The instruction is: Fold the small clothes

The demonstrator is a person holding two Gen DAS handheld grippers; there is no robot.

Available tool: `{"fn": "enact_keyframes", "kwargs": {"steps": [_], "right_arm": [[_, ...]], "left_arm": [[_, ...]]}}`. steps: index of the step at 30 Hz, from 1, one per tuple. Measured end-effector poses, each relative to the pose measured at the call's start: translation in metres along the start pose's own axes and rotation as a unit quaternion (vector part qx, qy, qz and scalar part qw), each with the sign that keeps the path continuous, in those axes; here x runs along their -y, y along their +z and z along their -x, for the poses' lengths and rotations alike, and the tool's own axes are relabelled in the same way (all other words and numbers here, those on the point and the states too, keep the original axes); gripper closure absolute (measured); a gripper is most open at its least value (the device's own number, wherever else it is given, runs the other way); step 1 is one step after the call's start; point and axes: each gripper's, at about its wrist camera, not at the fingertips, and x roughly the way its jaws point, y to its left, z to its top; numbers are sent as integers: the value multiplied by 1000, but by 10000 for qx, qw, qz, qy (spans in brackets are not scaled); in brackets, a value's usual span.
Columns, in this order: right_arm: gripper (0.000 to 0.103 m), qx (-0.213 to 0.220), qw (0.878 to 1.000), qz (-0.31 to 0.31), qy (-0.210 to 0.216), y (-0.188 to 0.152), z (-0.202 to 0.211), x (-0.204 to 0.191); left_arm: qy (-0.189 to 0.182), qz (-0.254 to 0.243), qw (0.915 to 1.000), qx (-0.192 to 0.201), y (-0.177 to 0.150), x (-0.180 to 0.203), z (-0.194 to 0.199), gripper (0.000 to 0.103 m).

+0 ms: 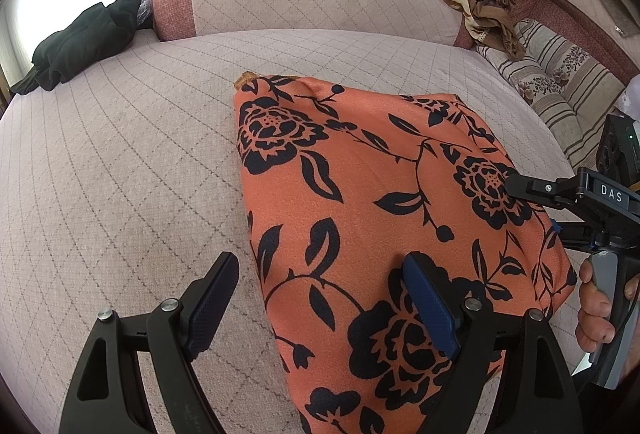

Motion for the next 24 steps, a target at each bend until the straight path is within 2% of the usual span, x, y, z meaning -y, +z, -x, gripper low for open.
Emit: {"fn": "enact_keyframes", "kwargs": {"steps": [3, 7, 12, 14, 15, 17, 20, 24], "right_arm": [[19, -40, 10000, 64, -34, -2, -5, 1], [19, 21, 10000, 57, 72, -4, -8, 1], [29, -113, 9988, 437, 193, -18, -24, -21], [40, -64, 9974, 715, -25, -24, -27, -32], [44, -57, 9972, 750, -43, -26, -26, -35], [57, 4, 9981, 619, -8, -29, -23, -37], [63, 213, 9969, 732, -211, -40, -11, -49], [65, 521, 9954, 755, -270, -61, 26, -67]], "left_arm": [[-163, 18, 9998, -78, 0, 0, -3, 18], [-666, 374, 9967, -272, 1, -11, -15, 17], [-1199, 926, 9880, -293, -2, -27, -20, 18], [-1214, 1020, 9871, -203, -4, -30, -19, 33], [-1195, 1001, 9876, -166, -4, -29, -19, 36], [-1198, 946, 9883, -61, -4, -28, -16, 51], [-1038, 724, 9919, 117, -4, -20, -5, 61], [-912, 554, 9941, 189, -3, -7, 28, 63]]}}
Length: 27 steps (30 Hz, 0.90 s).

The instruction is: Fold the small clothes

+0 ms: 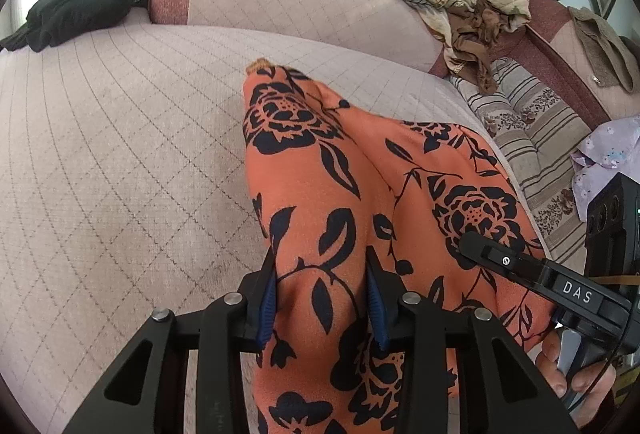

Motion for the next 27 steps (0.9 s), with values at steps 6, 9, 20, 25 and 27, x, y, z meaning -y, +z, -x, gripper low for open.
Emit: {"fn": "enact_keyframes", "kwargs": {"steps": [6, 9, 20, 25, 27], "right_arm": [[66, 419, 9982, -212, 360, -31, 79, -17], [66, 627, 9965, -176, 519, -53, 120, -34], [65, 873, 9899, 196, 1102, -81, 178, -88], [65, 859, 9853, 518, 1380, -86, 164, -124], [65, 802, 9838, 493, 1523, -88, 150, -129]], "left_arm": [[115, -709, 9963, 482, -12, 41, 96, 63], [165, -795, 9948, 607, -26, 55, 141, 63], [847, -963, 9808, 1469, -53, 77, 247, 63], [1028, -646, 9821, 1441, -50, 44, 257, 63], [1076, -564, 9833, 1356, -51, 30, 252, 63]]}}
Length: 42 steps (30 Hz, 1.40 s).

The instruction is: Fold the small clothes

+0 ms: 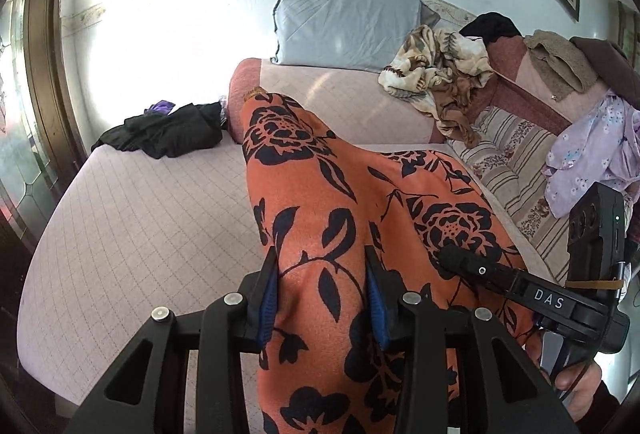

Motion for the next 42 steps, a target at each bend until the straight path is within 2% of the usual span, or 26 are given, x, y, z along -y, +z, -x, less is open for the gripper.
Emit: {"fn": "enact_keyframes", "kwargs": {"steps": [3, 7, 10, 11, 12, 13, 14, 16, 19, 20, 21, 23, 25, 27, 28, 30, 32, 34, 36, 37, 38, 40, 41, 42], "right_arm": [[65, -161, 9997, -144, 63, -11, -28, 11], [65, -570, 9965, -585, -158, -33, -76, 46], [64, -978, 9890, -955, -570, -55, -116, 88], [58, -1274, 9816, -1153, -830, -65, -132, 106], [54, -1420, 9769, -1400, -762, -73, -141, 124], [54, -1183, 9797, -1550, -460, -73, -135, 130], [50, -1236, 9783, -1581, -510, -67, -133, 131], [46, -1336, 9775, -1409, -821, -49, -128, 124], [44, -726, 9891, -923, -890, -20, -106, 112], [39, -705, 9887, -903, -963, -14, -106, 112], [37, -805, 9872, -980, -963, -10, -110, 116], [36, -1058, 9824, -1274, -861, -4, -129, 132], [36, -1341, 9744, -1548, -927, -3, -149, 153], [35, -1624, 9655, -1949, -588, -7, -169, 169], [35, -1592, 9670, -1943, -426, -6, -171, 169], [42, -1753, 9688, -1749, -130, -1, -182, 162], [64, -1756, 9760, -1280, -173, 7, -189, 145], [66, -1588, 9835, -836, -240, 14, -187, 130], [66, -1335, 9889, -622, -180, 20, -185, 120], [66, -1256, 9902, -562, -223, 21, -186, 120], [66, -1308, 9889, -609, -360, 19, -192, 124], [59, -1709, 9783, -778, -873, 11, -206, 141], [51, -1756, 9755, -946, -932, 10, -208, 146], [50, -1678, 9755, -1129, -865, 13, -201, 148]], "left_arm": [[88, 30, 9997, -230, -12, -13, -26, 63], [87, 303, 9966, -768, -43, -34, -87, 62], [190, 581, 9866, -1512, -79, -50, -155, 59], [415, 656, 9789, -1889, -95, -56, -177, 47], [473, 792, 9772, -1914, -106, -62, -185, 39], [382, 1015, 9790, -1729, -108, -68, -180, 34], [283, 1118, 9774, -1770, -105, -71, -176, 35], [213, 1005, 9767, -1884, -94, -72, -167, 35], [262, 769, 9874, -1357, -78, -75, -144, 31], [250, 740, 9887, -1283, -76, -78, -144, 26], [224, 771, 9879, -1323, -76, -83, -149, 25], [82, 1063, 9806, -1644, -77, -96, -168, 25], [-434, 1565, 9667, -1976, -86, -107, -189, 25], [-1008, 1966, 9504, -2188, -94, -111, -205, 26], [-1112, 2012, 9479, -2205, -95, -109, -208, 30], [-992, 1828, 9559, -2075, -91, -102, -205, 41], [-911, 1647, 9638, -1890, -85, -95, -201, 54], [-843, 1521, 9704, -1673, -77, -88, -194, 56], [-597, 1293, 9781, -1517, -75, -80, -191, 55], [-436, 1223, 9794, -1548, -76, -79, -196, 51], [-273, 1196, 9783, -1667, -80, -79, -203, 43], [-29, 1301, 9743, -1836, -85, -85, -212, 30], [-36, 1434, 9722, -1850, -82, -87, -208, 30], [-18, 1468, 9708, -1896, -79, -89, -200, 31]]}}
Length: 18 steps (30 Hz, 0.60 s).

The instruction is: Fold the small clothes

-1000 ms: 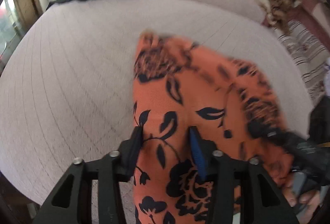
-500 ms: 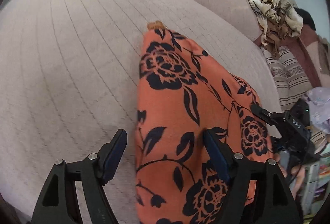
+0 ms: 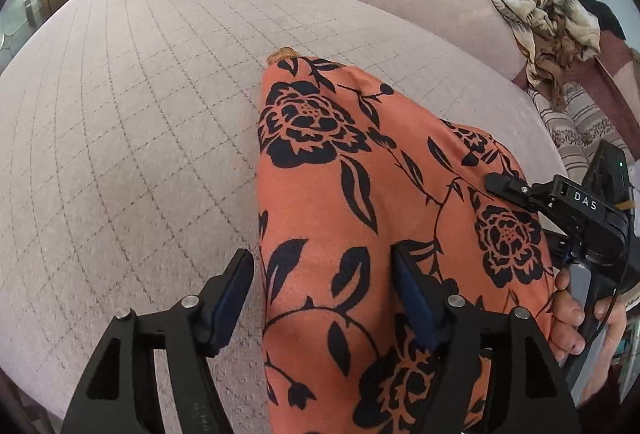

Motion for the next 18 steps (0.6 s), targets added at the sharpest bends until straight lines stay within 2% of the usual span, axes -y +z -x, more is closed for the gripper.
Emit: {"fn": "enact_keyframes", "kwargs": {"steps": [1, 3, 5, 6, 8, 10, 11, 12, 13, 14, 15, 16, 18], "right_arm": [[49, 140, 9999, -60, -46, 0, 13, -1], [47, 765, 9967, 206, -145, -5, 51, -8], [46, 1310, 9901, 500, 74, -19, 91, -18], [46, 1410, 9875, 658, 234, -27, 105, -24], [57, 1378, 9846, 1014, 358, -47, 117, -39], [68, 956, 9879, 1151, 412, -65, 102, -46], [69, 591, 9920, 1087, 242, -73, 86, -42], [68, 184, 9954, 922, -197, -80, 64, -32], [74, -56, 9956, 744, -564, -85, 48, -21], [78, 161, 9951, 765, -607, -87, 53, -20], [79, 213, 9945, 830, -604, -87, 63, -26], [75, 212, 9948, 864, -498, -87, 74, -33], [75, 544, 9933, 1007, -181, -90, 107, -49]], "left_arm": [[126, -59, 9999, 46, 0, 2, 11, 31], [575, -277, 9970, 446, -7, 9, 40, 30], [1122, -560, 9885, 847, -19, 16, 62, 23], [1409, -683, 9832, 939, -27, 19, 67, 20], [1929, -923, 9731, 862, -39, 17, 61, 18], [2302, -1162, 9648, 519, -51, 14, 40, 18], [2378, -1155, 9626, 593, -55, 14, 40, 18], [2358, -1109, 9633, 647, -56, 14, 45, 18], [2314, -1065, 9655, 542, -54, 18, 48, 18], [2274, -1017, 9673, 485, -52, 19, 58, 18], [2183, -997, 9689, 607, -51, 22, 72, 18], [2102, -997, 9688, 850, -52, 27, 90, 18], [2039, -1033, 9652, 1271, -50, 40, 121, 18]]}}
